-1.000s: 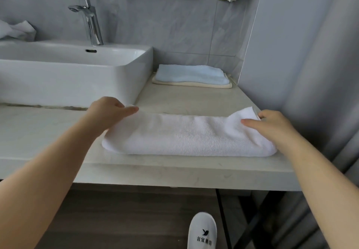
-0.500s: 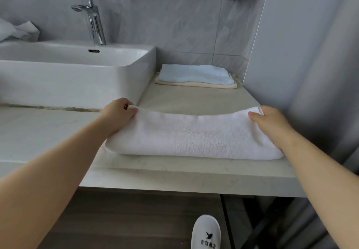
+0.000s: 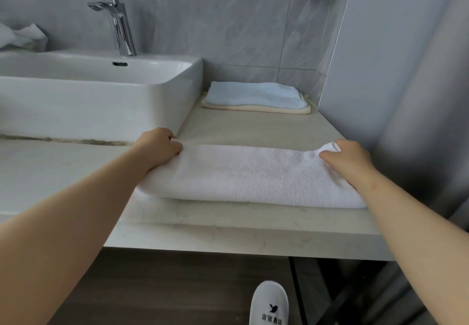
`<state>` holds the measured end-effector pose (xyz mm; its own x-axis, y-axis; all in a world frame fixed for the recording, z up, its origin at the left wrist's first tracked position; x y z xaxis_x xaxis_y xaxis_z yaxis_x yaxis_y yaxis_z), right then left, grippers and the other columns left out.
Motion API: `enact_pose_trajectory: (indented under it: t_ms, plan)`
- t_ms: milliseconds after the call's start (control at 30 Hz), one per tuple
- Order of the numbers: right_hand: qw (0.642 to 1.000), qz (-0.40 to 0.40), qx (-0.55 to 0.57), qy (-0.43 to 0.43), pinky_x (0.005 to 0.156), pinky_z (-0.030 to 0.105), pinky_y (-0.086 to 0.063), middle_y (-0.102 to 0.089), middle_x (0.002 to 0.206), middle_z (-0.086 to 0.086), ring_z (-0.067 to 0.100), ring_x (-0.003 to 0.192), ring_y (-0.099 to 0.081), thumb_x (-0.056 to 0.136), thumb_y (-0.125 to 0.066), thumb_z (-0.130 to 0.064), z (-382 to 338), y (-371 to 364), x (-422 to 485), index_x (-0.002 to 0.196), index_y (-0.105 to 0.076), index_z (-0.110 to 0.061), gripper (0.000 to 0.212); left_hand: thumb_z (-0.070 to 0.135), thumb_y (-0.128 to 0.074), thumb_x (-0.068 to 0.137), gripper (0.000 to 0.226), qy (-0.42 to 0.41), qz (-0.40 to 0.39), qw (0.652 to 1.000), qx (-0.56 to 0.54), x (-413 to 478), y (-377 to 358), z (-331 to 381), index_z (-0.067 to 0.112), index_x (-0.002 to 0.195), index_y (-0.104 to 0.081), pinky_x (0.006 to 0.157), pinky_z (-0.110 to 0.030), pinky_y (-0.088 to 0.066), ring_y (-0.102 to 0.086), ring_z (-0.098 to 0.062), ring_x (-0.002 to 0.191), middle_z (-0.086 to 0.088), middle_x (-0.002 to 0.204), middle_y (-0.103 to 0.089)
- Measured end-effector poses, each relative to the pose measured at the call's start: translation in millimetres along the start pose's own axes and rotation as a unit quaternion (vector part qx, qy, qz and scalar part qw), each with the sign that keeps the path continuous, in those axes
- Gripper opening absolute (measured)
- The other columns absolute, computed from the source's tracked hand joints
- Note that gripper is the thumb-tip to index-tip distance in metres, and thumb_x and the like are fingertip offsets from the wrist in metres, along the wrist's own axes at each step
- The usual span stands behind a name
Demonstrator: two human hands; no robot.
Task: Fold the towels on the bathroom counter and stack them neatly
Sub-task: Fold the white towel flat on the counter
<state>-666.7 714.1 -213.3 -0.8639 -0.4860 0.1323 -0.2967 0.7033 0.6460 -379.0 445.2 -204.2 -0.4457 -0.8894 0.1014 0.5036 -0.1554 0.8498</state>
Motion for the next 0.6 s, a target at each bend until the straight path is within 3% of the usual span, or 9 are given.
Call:
enact_pose_trajectory:
  t_ms: [67, 133, 300, 467, 533, 600]
  plan:
    - [1.000, -0.015, -0.012, -0.003, 0.063, 0.029, -0.035, -0.053, 0.078, 0.010, 0.021, 0.070, -0.047, 0.079, -0.061, -0.019, 0.9, -3.1, 2.8, 0.079, -0.052, 0.000, 0.021, 0.028, -0.055, 0.087, 0.020, 0.003, -0.010, 1.000, 0.002, 1.8, -1.5, -1.8, 0.013, 0.096, -0.065, 0.072, -0.026, -0.037, -0.052, -0.027, 0.089, -0.010, 0.099, -0.061]
    - [1.000, -0.027, -0.010, -0.001, 0.065, 0.030, -0.033, -0.048, 0.080, 0.008, 0.020, 0.071, -0.044, 0.078, -0.062, -0.021, 2.0, -4.2, 6.4, 0.080, -0.049, -0.002, 0.023, 0.030, -0.056, 0.088, 0.020, 0.000, -0.018, 1.000, -0.002, 3.0, -3.2, -3.5, 0.013, 0.093, -0.065, 0.071, -0.026, -0.037, -0.053, -0.027, 0.088, -0.010, 0.096, -0.062]
    - [0.998, -0.052, 0.017, 0.004, 0.059, 0.029, -0.028, -0.043, 0.068, 0.004, 0.019, 0.063, -0.042, 0.085, -0.059, -0.018, 2.9, -6.8, 10.5, 0.073, -0.044, -0.011, 0.021, 0.023, -0.056, 0.089, 0.015, -0.012, -0.013, 0.999, -0.042, 2.6, -3.1, -3.4, 0.010, 0.091, -0.062, 0.066, -0.027, -0.035, -0.052, -0.026, 0.083, -0.009, 0.088, -0.058]
    - [0.998, -0.059, 0.023, -0.012, 0.068, 0.028, -0.031, -0.049, 0.080, 0.011, 0.021, 0.075, -0.044, 0.085, -0.061, -0.013, 4.6, -7.4, 15.5, 0.082, -0.056, -0.009, 0.007, 0.019, -0.056, 0.089, 0.009, -0.017, -0.022, 0.998, -0.054, 3.0, -4.0, -1.9, 0.013, 0.089, -0.062, 0.061, -0.026, -0.037, -0.053, -0.024, 0.079, -0.008, 0.085, -0.059]
    - [0.998, -0.046, 0.027, -0.032, 0.067, 0.028, -0.033, -0.051, 0.074, 0.009, 0.023, 0.072, -0.047, 0.085, -0.060, -0.013, 8.8, -5.5, 17.5, 0.076, -0.057, -0.003, 0.014, 0.018, -0.055, 0.089, 0.009, -0.021, -0.020, 0.998, -0.057, 2.8, -4.2, -1.7, 0.015, 0.092, -0.063, 0.067, -0.025, -0.037, -0.054, -0.023, 0.081, -0.008, 0.089, -0.060]
    - [0.998, -0.031, 0.028, -0.045, 0.058, 0.027, -0.029, -0.042, 0.061, 0.005, 0.021, 0.060, -0.040, 0.085, -0.059, -0.010, 11.3, -3.4, 18.4, 0.060, -0.042, -0.009, 0.031, 0.017, -0.055, 0.090, 0.012, -0.017, -0.021, 0.997, -0.078, 2.5, -4.2, -2.6, 0.013, 0.096, -0.064, 0.072, -0.025, -0.037, -0.053, -0.023, 0.084, -0.008, 0.093, -0.059]
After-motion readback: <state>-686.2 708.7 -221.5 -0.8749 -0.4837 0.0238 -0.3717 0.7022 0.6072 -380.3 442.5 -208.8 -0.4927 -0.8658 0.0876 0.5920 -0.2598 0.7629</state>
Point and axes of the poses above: each hand's wrist, its own x-axis towards the middle knuckle, its own y-axis out of the back of the hand, z = x × y, the point moved 8 cm from there along x, towards the middle knuckle
